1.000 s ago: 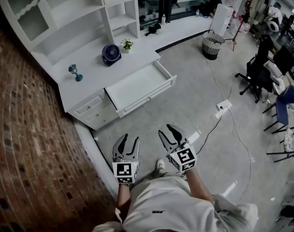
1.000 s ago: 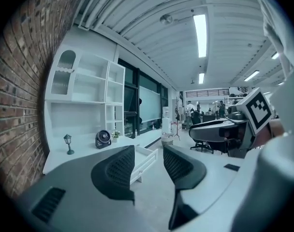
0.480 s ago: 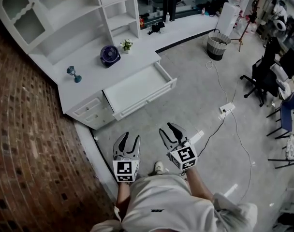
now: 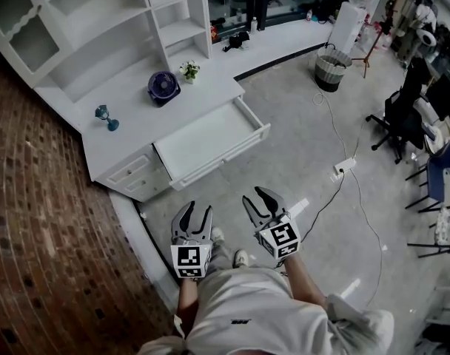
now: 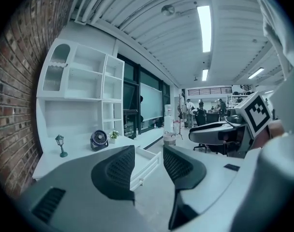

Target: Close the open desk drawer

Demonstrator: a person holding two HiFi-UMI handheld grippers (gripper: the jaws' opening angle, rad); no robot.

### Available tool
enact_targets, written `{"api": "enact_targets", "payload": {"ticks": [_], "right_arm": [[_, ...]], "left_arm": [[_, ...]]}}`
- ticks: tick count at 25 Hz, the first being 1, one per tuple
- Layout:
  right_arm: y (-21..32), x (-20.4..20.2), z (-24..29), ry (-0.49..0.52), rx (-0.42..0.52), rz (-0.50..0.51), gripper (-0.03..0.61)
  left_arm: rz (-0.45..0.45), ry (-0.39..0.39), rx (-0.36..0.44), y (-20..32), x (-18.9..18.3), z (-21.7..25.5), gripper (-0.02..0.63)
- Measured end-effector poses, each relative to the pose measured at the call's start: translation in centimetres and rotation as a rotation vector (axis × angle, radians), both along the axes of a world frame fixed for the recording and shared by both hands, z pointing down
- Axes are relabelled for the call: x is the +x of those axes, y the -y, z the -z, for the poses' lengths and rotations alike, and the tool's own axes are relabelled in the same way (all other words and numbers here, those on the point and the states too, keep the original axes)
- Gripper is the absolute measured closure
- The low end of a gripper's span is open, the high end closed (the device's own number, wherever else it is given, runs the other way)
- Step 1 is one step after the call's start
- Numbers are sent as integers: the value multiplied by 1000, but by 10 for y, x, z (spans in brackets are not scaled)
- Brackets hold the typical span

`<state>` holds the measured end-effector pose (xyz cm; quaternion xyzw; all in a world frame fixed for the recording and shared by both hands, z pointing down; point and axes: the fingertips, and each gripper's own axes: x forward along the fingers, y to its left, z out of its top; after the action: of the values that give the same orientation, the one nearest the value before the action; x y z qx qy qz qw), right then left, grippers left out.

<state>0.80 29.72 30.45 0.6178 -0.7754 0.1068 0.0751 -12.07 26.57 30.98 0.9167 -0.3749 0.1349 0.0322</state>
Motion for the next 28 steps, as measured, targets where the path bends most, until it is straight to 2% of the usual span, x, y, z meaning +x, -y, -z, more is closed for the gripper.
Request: {"api": "enact_targets", "payload": {"ticks": [15,28], "right_arm": [[107,-2,-13,-32,-44,-69,432],[175,-6,-9,-82,-5,-125,433]], "left_arm": [[-81,-27,-29,119,6,-13,419],[-123,-69,10,192,6,-5,419]]}}
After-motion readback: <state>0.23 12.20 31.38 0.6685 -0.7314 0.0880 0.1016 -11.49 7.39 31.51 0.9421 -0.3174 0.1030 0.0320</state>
